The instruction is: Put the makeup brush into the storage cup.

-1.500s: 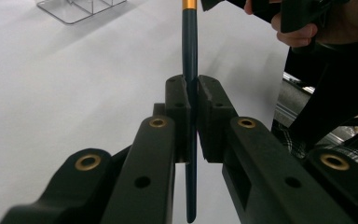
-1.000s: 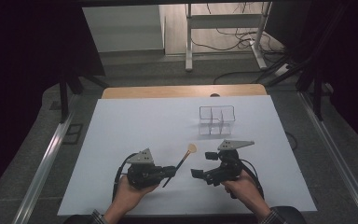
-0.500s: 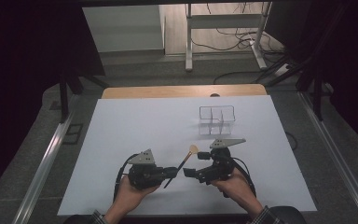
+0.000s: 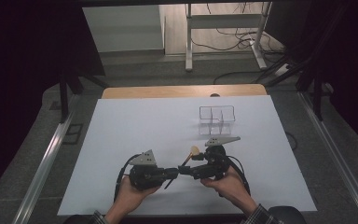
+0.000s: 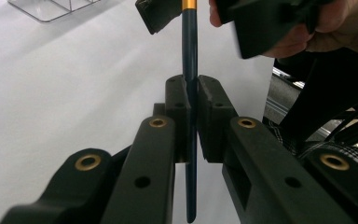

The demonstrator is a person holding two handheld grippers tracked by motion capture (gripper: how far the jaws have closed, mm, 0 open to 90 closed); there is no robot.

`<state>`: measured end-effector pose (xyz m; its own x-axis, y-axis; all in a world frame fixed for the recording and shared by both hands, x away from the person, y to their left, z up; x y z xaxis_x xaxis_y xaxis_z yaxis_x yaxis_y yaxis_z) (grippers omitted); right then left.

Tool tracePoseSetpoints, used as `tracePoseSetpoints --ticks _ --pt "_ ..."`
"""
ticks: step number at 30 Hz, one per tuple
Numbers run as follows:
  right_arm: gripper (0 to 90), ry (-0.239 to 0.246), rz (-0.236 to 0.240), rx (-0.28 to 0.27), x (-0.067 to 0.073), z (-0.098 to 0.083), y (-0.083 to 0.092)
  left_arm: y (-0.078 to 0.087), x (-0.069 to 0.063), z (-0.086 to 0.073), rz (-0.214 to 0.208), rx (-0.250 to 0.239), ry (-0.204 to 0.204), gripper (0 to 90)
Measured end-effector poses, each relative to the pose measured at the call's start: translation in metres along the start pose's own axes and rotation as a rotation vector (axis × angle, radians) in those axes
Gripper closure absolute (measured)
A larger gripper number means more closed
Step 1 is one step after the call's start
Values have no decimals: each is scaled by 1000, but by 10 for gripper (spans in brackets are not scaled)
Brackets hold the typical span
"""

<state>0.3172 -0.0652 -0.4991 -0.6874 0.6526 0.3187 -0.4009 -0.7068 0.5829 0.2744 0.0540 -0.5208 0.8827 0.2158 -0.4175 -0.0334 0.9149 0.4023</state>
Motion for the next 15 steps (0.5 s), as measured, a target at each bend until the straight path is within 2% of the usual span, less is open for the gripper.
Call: tracePoseSetpoints --ticks 2,3,4,6,7,10,12,13,14,15 --pt "185 -3 -1 4 0 0 0 0 0 0 -1 0 0 843" --pt "265 -8 -3 6 -1 1 2 0 -1 0 -1 1 -2 843" --pt "265 -8 -3 6 -1 1 2 0 -1 0 -1 1 -2 843" --pt "344 -25 11 16 -2 1 3 -1 -1 0 -2 -2 -1 843" --pt "429 -36 32 28 -2 1 4 -1 -1 0 -4 -1 -1 843" --pt "489 -32 41 38 -1 0 4 -2 -2 0 -7 7 -4 843" --pt "615 -27 57 52 1 -1 4 -3 -2 -1 -7 12 -4 842" --pt "763 -27 74 57 2 -2 5 -4 -2 -1 -2 19 -8 842" --pt "817 -47 107 59 4 -2 6 -6 -3 -3 -3 36 -17 838" --pt "817 -47 107 59 4 -2 6 -6 -3 -3 -3 36 -17 839"
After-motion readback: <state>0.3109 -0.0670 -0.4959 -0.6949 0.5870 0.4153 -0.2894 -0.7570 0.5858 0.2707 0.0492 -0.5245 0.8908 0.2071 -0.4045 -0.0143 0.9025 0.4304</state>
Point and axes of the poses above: each handheld gripper's, and its own axes: y roughly backward along the jaws, z roughly out of its top, x roughly to its left, the point moved 8 cm from there along -y, roughly forward along the jaws, and after that the axes turned 15 degrees about -z, right-handed, at the moved point
